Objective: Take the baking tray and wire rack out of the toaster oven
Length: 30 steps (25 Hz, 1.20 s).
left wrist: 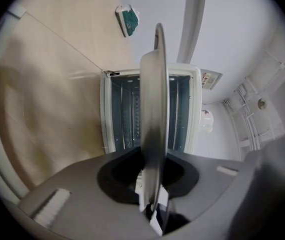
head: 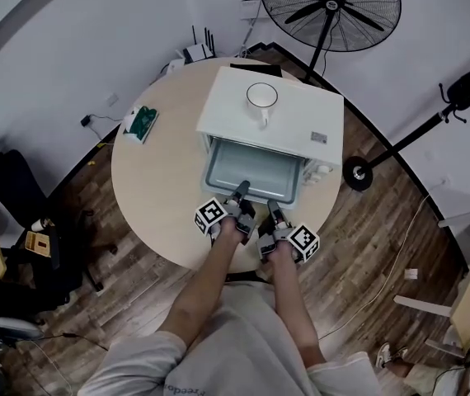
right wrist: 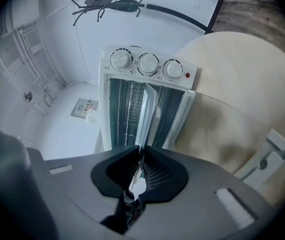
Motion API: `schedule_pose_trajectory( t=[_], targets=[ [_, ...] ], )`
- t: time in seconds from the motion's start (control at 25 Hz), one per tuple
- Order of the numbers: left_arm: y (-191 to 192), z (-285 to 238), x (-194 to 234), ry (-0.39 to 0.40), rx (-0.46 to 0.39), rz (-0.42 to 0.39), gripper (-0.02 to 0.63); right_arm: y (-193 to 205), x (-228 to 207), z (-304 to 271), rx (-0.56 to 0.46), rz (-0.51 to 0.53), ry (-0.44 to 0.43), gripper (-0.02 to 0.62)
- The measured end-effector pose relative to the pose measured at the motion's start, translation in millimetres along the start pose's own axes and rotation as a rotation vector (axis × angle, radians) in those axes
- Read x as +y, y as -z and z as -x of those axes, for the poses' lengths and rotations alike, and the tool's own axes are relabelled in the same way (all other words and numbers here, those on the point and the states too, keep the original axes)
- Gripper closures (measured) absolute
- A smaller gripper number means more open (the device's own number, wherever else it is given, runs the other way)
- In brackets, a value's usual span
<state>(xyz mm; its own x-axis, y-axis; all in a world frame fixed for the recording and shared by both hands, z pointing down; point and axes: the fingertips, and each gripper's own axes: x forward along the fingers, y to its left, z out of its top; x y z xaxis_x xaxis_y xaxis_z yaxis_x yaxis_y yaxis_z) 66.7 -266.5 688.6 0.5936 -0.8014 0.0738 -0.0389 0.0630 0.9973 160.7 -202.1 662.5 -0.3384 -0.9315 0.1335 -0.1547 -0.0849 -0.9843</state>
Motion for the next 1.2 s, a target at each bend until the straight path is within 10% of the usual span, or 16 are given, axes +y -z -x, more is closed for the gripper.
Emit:
schedule_pose_trajectory(
  t=[1.2],
  targets=[
    [22.8, 111.0, 9.7, 0.048, 0.017, 0.016, 0.480, 83.1, -3.6, 79.2, 0.052, 0.065, 0.009, 0.563]
  ],
)
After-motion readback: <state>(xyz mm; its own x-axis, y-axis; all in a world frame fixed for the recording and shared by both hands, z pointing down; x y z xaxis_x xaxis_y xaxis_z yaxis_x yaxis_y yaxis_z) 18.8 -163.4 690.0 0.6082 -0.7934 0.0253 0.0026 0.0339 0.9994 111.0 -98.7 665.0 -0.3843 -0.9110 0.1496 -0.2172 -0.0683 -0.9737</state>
